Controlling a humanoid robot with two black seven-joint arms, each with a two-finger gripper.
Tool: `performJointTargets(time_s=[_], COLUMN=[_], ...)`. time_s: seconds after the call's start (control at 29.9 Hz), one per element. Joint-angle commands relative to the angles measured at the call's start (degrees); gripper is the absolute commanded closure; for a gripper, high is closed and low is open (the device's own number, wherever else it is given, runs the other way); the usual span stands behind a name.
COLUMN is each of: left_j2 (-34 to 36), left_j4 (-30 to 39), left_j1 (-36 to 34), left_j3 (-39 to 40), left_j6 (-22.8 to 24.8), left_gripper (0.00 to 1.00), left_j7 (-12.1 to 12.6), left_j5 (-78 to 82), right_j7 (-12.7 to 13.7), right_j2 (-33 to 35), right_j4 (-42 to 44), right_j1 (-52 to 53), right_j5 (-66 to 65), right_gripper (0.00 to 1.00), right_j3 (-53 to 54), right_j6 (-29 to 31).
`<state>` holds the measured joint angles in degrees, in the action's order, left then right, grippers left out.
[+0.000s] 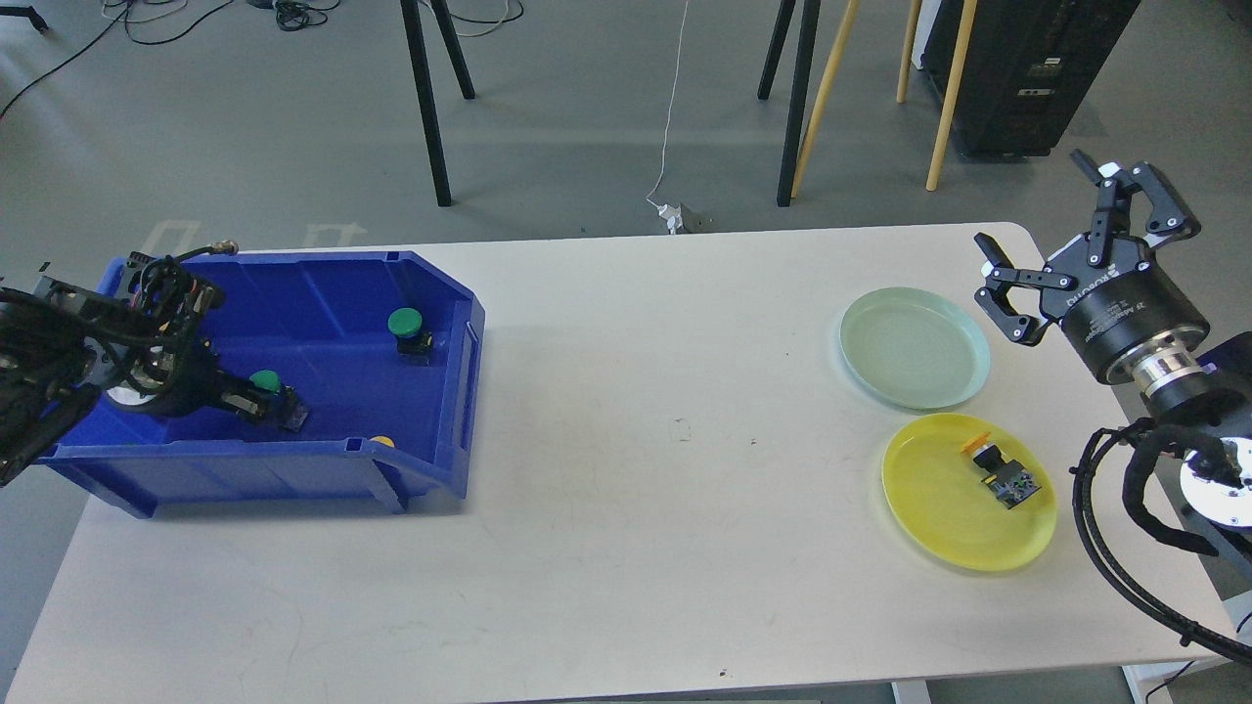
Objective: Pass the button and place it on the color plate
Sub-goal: 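Reach into the blue bin and grasp a green button with the left gripper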
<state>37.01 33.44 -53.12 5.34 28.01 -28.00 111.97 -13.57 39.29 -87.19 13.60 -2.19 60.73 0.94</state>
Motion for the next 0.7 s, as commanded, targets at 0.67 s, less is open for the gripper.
performJointTargets(time_s=[0.67], left_j2=[-2.91], left_j4=[-3.03], left_j1=[-0.23], left_j3=[0.46], left_j6=[-0.01], left_gripper=[0.27], left_j7=[0.0], left_j5=[-2.11], right_j7=[0.04], right_j2=[0.0], right_j4=[0.09], right_j1=[-0.59], right_j5=[0.0], right_gripper=[0.01], right_j3=[-0.08], right_j6=[0.02])
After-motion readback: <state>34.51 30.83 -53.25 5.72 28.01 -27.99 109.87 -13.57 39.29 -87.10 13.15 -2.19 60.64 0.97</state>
